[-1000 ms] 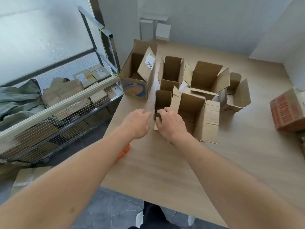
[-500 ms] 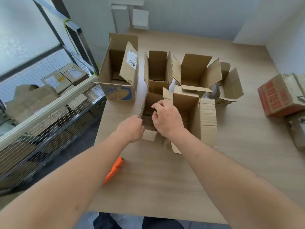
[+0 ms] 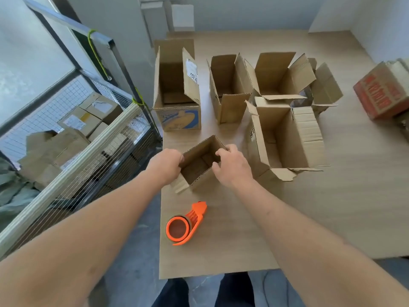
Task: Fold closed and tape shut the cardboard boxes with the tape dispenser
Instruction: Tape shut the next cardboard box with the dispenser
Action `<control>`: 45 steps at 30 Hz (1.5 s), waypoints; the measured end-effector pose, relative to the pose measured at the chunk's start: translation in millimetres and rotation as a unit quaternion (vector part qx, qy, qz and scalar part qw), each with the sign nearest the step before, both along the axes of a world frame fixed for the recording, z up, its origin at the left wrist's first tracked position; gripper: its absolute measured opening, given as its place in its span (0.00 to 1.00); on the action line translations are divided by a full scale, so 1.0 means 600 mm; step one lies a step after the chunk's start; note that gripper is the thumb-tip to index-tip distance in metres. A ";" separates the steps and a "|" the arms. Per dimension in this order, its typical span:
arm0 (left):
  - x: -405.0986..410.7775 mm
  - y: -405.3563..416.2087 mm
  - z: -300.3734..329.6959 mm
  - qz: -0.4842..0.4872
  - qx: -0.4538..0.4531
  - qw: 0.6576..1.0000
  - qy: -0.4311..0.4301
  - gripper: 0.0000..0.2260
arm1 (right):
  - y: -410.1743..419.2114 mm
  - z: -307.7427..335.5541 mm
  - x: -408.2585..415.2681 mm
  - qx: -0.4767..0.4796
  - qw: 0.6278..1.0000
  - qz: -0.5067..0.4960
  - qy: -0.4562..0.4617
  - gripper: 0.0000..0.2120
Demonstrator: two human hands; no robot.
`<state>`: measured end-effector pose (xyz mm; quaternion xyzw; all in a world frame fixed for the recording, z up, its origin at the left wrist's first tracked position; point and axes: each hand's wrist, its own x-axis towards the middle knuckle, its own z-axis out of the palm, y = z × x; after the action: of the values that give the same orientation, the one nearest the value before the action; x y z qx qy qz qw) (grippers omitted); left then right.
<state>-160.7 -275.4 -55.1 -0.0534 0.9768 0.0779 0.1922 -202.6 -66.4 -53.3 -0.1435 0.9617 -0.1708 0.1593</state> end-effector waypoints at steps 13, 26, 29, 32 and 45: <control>0.067 0.011 -0.059 0.258 0.184 0.939 0.136 0.16 | 0.000 -0.062 0.045 0.024 0.993 0.093 0.073 0.14; 0.104 0.026 -0.080 0.252 0.251 0.921 0.159 0.17 | 0.011 -0.092 0.103 0.003 0.997 0.075 -0.007 0.12; 0.109 0.032 -0.080 0.231 0.238 0.927 0.177 0.06 | 0.017 -0.092 0.109 -0.054 0.996 0.065 -0.039 0.09; 0.115 0.034 -0.072 0.212 0.266 0.925 0.167 0.05 | 0.018 -0.087 0.108 -0.077 0.991 0.077 -0.079 0.06; 0.110 0.022 -0.074 0.106 0.208 0.967 0.106 0.16 | -0.006 -0.070 0.078 -0.190 0.981 0.015 0.037 0.35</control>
<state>-94.5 -262.2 -99.3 -0.1073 0.9425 0.3047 0.0855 -155.7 -69.8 -95.2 -0.1918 0.9146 -0.3427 0.0959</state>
